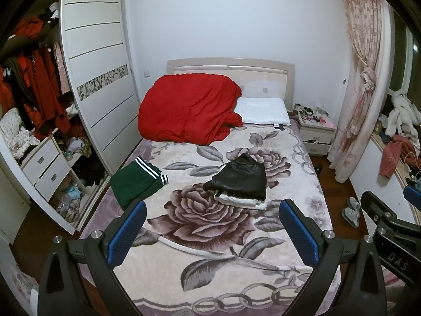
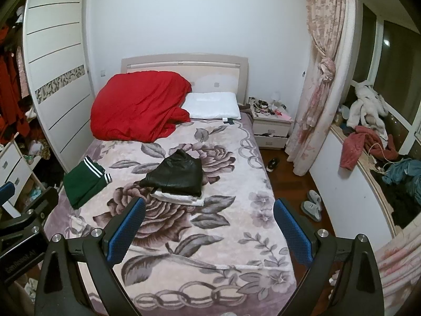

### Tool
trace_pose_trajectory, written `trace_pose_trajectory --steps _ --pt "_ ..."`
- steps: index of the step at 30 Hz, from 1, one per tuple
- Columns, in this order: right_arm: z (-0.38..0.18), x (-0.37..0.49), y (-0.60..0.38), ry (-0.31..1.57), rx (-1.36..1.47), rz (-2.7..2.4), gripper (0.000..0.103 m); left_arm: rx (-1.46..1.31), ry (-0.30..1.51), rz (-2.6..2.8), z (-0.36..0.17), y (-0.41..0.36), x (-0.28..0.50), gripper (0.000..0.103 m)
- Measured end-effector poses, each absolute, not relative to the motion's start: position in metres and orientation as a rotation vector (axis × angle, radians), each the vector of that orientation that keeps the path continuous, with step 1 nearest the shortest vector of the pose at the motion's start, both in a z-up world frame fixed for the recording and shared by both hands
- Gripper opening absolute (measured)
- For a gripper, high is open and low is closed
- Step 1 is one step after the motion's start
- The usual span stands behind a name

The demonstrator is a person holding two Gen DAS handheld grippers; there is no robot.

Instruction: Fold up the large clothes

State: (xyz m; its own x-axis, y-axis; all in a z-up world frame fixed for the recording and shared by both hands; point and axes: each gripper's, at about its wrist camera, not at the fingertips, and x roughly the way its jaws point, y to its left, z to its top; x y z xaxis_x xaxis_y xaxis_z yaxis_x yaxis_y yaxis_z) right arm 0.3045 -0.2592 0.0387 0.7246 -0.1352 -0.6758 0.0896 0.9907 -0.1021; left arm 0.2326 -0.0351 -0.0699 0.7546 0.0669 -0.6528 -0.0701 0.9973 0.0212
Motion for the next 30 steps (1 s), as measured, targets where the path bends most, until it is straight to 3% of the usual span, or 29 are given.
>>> trace_pose_trajectory --steps 30 --pt "0.0458 0.2975 -0.2581 0.732 -0.058 -0.142 0.099 -0.001 0.7 0.079 -0.0625 -0.0354 0.2411 0.103"
